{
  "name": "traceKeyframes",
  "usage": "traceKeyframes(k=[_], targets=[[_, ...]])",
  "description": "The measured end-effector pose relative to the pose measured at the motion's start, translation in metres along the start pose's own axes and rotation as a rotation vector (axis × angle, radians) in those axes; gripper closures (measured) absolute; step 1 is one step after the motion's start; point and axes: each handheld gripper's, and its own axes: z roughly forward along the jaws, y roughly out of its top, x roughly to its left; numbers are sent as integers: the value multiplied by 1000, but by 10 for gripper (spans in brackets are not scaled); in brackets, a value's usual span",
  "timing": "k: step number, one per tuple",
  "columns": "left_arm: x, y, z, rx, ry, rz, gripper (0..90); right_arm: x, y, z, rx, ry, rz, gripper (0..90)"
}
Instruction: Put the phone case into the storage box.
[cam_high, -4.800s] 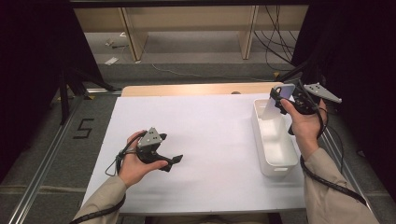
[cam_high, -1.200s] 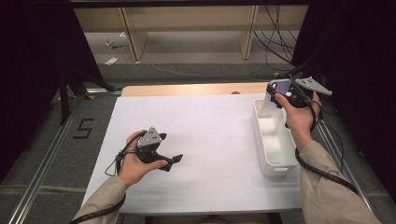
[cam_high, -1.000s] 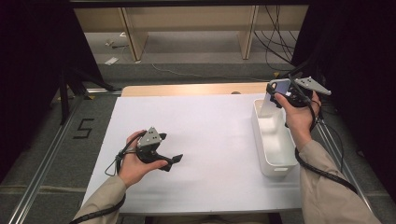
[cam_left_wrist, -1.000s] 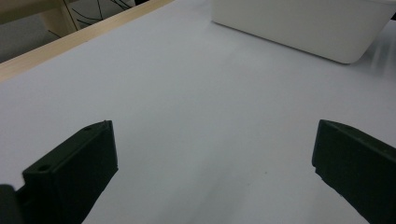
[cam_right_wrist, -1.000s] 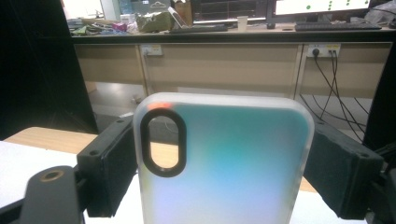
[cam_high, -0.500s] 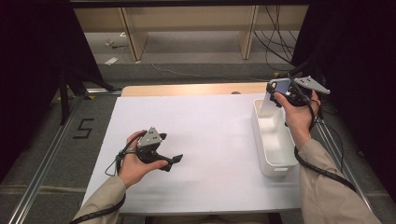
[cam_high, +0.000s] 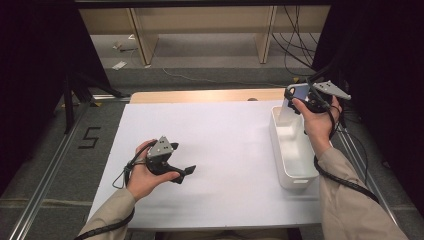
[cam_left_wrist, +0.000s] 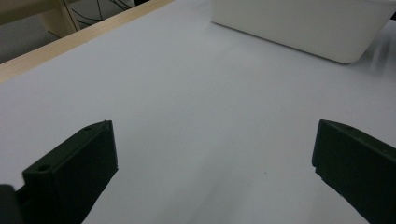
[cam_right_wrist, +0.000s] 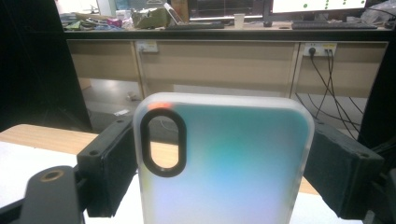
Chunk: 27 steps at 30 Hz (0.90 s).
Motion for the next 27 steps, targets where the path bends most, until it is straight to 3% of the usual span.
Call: traceKeyframes(k=[27], targets=[[0, 0, 0, -3, 0, -2, 0, -3, -3, 12, 16, -15, -7, 179]])
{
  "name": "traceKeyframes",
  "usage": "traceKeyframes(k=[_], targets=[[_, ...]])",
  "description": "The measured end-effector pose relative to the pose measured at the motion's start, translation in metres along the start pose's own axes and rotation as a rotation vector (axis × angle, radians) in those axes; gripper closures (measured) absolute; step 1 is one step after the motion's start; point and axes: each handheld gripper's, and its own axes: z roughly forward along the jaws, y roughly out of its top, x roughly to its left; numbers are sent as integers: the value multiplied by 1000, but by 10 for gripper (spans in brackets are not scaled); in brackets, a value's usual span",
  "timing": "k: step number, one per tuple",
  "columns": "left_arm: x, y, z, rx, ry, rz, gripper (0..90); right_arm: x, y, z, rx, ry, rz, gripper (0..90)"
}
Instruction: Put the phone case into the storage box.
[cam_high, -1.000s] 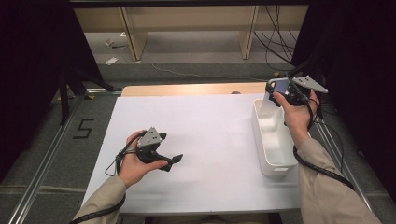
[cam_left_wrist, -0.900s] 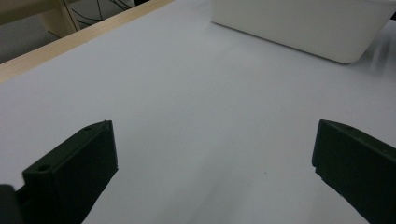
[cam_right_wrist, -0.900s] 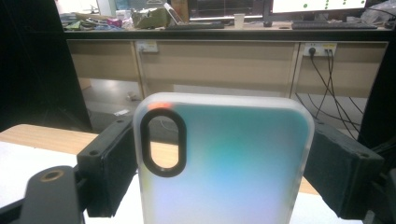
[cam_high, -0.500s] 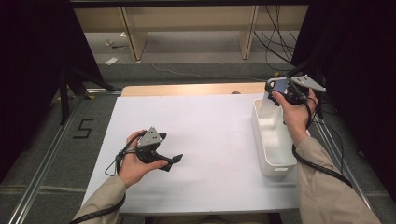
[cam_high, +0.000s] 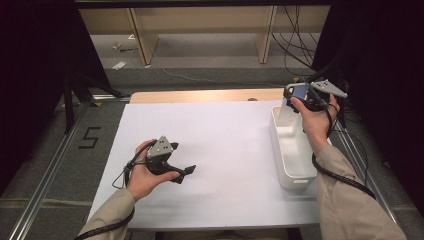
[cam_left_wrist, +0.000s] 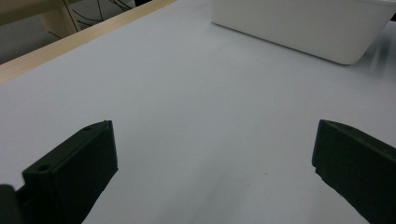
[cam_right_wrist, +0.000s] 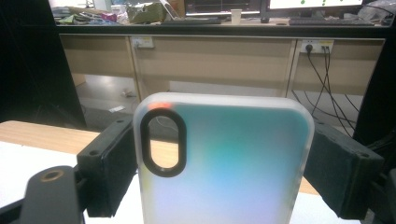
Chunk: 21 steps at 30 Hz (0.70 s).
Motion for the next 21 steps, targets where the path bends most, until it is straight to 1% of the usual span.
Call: traceKeyframes(k=[21], targets=[[0, 0, 0, 0, 0, 0, 0, -2, -4, 8, 14, -11, 2, 179]])
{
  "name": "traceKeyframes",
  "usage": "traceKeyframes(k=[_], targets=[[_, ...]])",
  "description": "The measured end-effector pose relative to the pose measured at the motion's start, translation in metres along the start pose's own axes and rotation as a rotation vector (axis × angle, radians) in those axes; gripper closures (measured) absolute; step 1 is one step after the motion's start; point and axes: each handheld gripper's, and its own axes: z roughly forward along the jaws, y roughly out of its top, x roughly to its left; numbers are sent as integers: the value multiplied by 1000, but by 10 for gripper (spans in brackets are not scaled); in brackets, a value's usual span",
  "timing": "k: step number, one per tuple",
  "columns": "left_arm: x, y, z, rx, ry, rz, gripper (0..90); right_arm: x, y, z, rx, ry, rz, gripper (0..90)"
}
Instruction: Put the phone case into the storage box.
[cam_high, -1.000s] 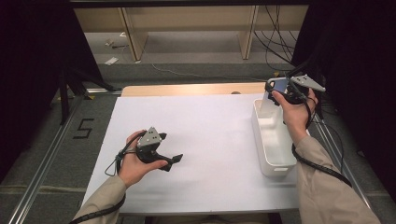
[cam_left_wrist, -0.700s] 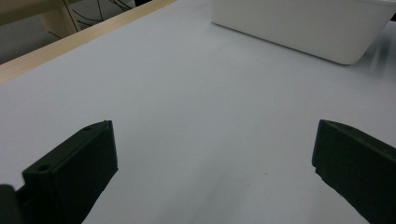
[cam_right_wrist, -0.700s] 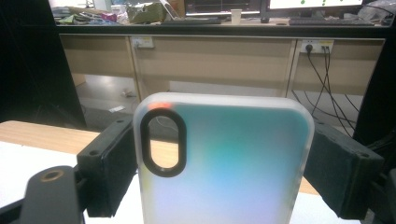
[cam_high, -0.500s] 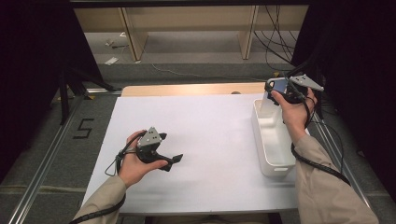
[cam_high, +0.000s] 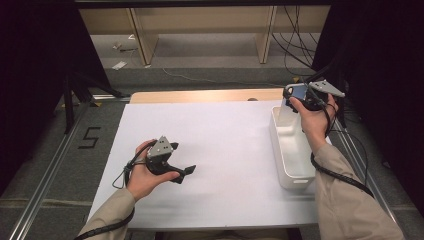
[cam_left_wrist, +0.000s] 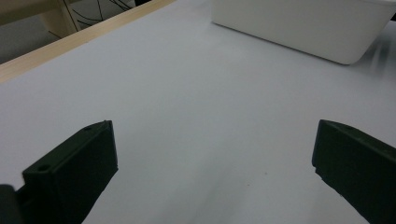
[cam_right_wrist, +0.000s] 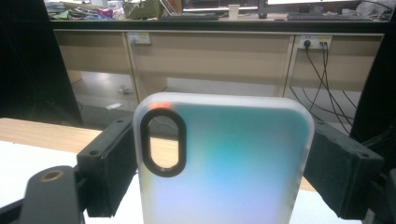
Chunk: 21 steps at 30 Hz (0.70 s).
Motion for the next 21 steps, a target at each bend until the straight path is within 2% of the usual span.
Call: traceKeyframes(k=[21], targets=[[0, 0, 0, -1, 0, 0, 0, -1, -2, 6, 16, -7, 6, 179]])
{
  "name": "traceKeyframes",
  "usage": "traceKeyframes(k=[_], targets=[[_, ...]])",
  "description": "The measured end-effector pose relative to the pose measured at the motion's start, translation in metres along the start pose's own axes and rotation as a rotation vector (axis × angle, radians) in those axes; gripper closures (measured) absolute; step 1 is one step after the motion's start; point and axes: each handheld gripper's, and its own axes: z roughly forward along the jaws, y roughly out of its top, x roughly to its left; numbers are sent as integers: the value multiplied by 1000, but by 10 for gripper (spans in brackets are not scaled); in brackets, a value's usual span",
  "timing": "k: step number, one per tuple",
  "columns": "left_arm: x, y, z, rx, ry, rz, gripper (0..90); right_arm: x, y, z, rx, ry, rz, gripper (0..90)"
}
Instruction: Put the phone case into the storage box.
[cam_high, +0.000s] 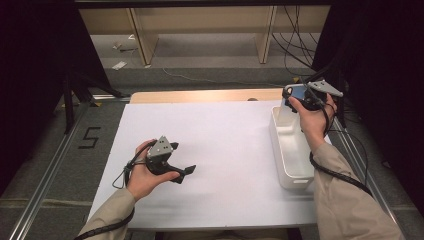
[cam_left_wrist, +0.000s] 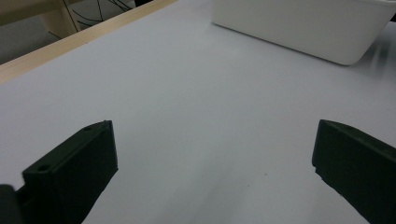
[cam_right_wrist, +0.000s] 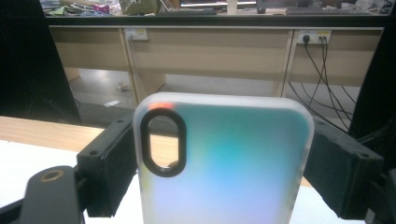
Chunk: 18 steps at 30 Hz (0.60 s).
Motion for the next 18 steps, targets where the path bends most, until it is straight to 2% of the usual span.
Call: traceKeyframes(k=[18], targets=[[0, 0, 0, -1, 0, 0, 0, 0, -3, 7, 23, -7, 3, 179]])
